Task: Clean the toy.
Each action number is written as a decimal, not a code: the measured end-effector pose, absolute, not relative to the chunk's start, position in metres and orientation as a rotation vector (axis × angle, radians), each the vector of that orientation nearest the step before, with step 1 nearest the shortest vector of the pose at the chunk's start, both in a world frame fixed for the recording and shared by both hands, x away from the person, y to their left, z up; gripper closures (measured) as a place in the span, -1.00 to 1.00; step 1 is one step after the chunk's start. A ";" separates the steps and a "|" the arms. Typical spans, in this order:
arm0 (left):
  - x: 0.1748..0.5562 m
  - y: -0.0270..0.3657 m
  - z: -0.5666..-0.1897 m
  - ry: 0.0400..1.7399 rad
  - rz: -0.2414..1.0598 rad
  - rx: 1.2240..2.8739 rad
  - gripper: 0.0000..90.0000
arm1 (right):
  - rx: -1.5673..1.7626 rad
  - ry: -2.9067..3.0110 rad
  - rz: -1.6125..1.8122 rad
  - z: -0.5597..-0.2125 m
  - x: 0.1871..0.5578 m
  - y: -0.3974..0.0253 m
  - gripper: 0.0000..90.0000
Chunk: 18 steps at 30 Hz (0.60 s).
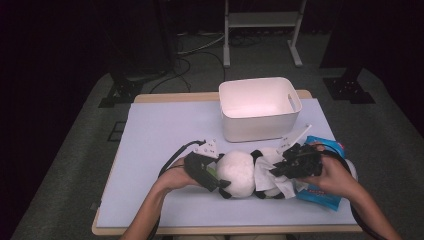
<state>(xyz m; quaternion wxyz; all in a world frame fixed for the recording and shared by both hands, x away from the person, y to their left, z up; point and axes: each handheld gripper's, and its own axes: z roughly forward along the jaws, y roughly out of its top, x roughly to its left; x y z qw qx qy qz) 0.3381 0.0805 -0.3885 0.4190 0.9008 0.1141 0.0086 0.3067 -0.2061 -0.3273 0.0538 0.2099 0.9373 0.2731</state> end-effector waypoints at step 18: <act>0.335 0.071 -0.392 0.265 0.017 2.267 -0.75 | 0.381 2.919 0.830 -0.323 0.306 -0.133 0.77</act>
